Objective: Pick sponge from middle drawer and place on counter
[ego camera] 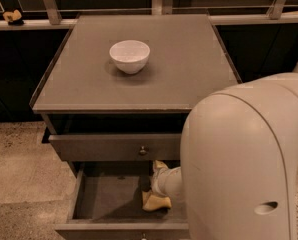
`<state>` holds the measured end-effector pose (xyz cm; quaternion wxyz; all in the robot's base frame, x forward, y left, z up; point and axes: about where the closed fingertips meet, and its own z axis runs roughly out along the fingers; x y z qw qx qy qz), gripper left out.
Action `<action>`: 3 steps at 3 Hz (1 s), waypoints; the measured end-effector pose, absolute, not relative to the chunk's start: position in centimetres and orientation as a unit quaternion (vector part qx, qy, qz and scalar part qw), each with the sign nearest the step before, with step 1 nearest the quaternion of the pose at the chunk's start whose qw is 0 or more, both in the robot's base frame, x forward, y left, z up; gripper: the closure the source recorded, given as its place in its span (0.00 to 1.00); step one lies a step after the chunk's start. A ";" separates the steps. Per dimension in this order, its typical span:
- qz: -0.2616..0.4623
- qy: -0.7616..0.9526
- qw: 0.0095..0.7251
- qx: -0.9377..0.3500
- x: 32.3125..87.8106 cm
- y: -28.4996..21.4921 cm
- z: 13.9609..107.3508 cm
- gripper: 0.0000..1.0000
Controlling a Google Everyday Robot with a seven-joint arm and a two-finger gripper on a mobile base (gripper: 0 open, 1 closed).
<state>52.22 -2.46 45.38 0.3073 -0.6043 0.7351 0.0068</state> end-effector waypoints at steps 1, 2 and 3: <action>-0.007 0.734 0.303 -0.608 53.0 -2.4 44.1 0.00; -0.022 0.754 0.298 -0.585 54.5 -4.0 39.6 0.00; -0.013 0.749 0.273 -0.603 53.2 -4.6 39.7 0.00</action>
Offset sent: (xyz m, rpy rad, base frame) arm 0.0243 -0.0182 -0.0695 -0.1098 -0.0395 -0.0770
